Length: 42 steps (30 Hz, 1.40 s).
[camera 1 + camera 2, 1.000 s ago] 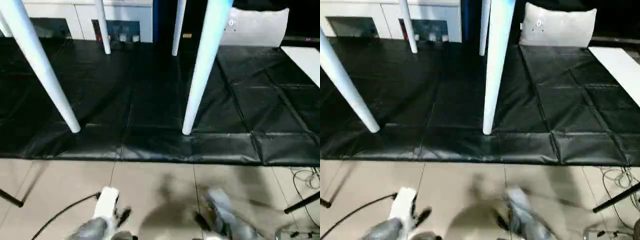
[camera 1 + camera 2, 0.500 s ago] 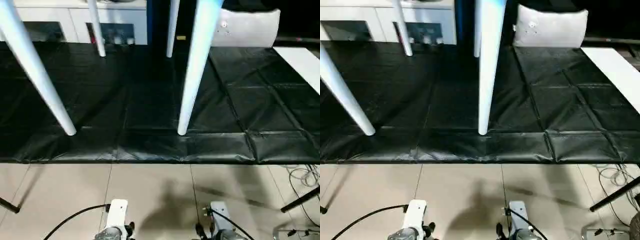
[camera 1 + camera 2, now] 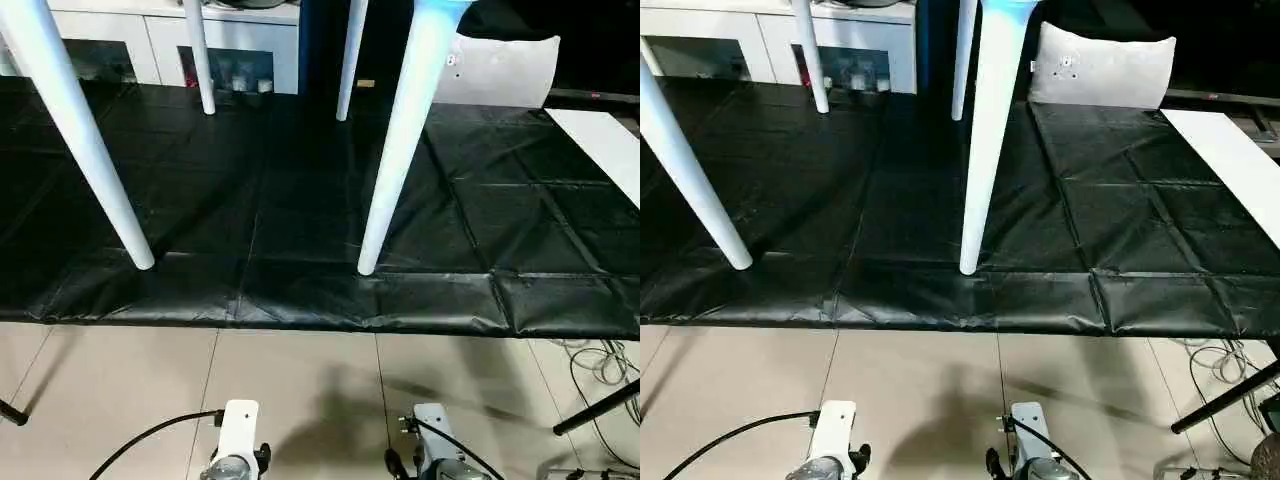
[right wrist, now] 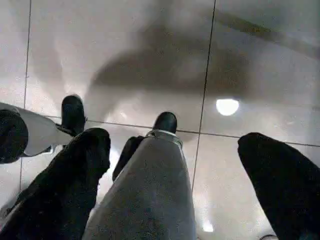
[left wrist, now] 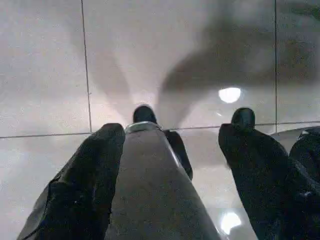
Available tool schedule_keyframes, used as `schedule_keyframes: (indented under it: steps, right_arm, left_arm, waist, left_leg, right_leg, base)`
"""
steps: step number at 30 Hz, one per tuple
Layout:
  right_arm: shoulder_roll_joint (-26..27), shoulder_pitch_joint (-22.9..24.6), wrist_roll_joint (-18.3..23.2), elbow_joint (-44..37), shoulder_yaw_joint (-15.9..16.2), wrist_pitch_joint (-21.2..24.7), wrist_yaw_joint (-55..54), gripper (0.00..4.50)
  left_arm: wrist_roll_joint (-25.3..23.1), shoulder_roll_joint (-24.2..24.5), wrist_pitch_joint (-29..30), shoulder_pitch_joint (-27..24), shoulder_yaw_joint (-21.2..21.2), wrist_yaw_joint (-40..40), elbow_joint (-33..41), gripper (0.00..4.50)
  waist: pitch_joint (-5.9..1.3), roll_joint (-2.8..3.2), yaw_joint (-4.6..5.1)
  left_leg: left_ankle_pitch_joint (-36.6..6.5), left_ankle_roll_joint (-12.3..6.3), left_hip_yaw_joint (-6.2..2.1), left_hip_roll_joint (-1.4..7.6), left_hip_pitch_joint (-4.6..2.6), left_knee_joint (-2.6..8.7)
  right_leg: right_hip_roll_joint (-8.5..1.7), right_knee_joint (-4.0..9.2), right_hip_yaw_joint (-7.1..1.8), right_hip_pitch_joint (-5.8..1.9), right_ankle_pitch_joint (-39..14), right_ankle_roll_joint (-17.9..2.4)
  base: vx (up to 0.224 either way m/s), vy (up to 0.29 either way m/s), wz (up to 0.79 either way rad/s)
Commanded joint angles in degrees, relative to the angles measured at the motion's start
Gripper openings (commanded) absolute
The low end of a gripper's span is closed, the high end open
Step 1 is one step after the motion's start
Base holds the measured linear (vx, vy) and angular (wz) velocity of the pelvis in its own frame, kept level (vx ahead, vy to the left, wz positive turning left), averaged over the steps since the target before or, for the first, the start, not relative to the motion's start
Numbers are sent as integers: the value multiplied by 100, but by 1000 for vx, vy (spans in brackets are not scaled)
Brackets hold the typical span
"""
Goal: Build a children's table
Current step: Flip table
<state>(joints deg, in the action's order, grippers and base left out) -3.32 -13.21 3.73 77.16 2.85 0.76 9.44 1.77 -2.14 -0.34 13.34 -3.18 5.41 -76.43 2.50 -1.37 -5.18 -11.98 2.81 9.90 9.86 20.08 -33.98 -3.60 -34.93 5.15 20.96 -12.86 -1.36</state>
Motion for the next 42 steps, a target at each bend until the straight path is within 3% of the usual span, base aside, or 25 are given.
schedule_keyframes:
  steps: [1,4,5,12,42]
  right_arm:
    - [-85,-96,-97,22,-56,72,73,450]
    - [-100,-106,-159,37,-36,139,95,450]
    - [-112,-116,-205,50,-2,201,66,450]
    - [-112,-116,-205,50,-2,201,66,450]
    - [-112,-116,-205,50,-2,201,66,450]
  left_arm:
    - [-85,-214,25,-28,31,65,-139,344]
    - [-142,-246,63,-18,28,91,-154,344]
    - [-136,38,24,-124,41,-91,-118,344]
    - [-136,38,24,-124,41,-91,-118,344]
    - [-136,38,24,-124,41,-91,-118,344]
  waist:
    - [-174,-33,-38]
    - [-181,-11,-41]
    - [-185,-14,-58]
    - [-182,-5,-44]
    - [-152,-5,-32]
  left_leg:
    - [-1557,-158,-216,508,3,522]
    - [-1489,-171,-221,508,24,520]
    - [-1447,-188,-217,498,12,513]
    - [-1494,-193,-210,517,-1,525]
    - [-1749,-109,-232,527,-1,560]
  right_leg:
    - [-760,588,-444,-146,-1758,-961]
    - [-764,573,-442,-157,-1647,-988]
    - [-764,583,-441,-150,-1620,-979]
    - [-754,570,-439,-140,-1513,-1069]
    - [-773,622,-458,-108,-1909,-968]
  base:
    - [0,0,0]
    - [0,0,0]
    - [0,0,0]
    - [0,0,0]
    - [0,0,0]
